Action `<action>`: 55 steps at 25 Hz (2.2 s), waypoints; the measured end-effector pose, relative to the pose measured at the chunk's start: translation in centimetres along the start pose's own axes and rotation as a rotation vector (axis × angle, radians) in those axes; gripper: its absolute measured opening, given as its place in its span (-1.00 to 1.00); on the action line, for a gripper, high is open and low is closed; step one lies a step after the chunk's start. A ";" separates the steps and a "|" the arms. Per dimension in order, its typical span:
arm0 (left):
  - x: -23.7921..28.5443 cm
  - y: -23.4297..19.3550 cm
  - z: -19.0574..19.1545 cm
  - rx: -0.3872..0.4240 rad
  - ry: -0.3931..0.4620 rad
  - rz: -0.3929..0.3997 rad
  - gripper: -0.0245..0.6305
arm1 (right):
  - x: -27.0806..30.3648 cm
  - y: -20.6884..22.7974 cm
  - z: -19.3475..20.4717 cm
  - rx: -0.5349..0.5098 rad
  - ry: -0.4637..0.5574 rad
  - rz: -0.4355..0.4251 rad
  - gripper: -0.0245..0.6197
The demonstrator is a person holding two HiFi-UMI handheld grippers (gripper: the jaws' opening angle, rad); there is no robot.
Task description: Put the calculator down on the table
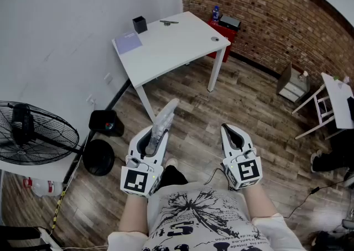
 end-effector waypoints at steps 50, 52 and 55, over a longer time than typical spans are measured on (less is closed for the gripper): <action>47.7 -42.0 0.7 -0.160 -0.076 0.028 -0.50 | 60.2 19.1 2.9 0.015 -0.127 -0.041 -0.88; 49.3 -42.9 1.2 -0.167 -0.087 0.004 -0.50 | 62.1 20.2 3.5 0.012 -0.129 -0.059 -0.88; 52.1 -44.0 1.9 -0.172 -0.104 -0.037 -0.50 | 65.1 22.4 4.3 0.022 -0.114 -0.088 -0.88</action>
Point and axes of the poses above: the fingertips, and each gripper's own axes: x forward along the fingers, y to its right, z out of its underside, the point moved 4 cm from there along -x, backward along the fingers, and after that the axes turned 9 degrees about -x, right-handed, at the moved point
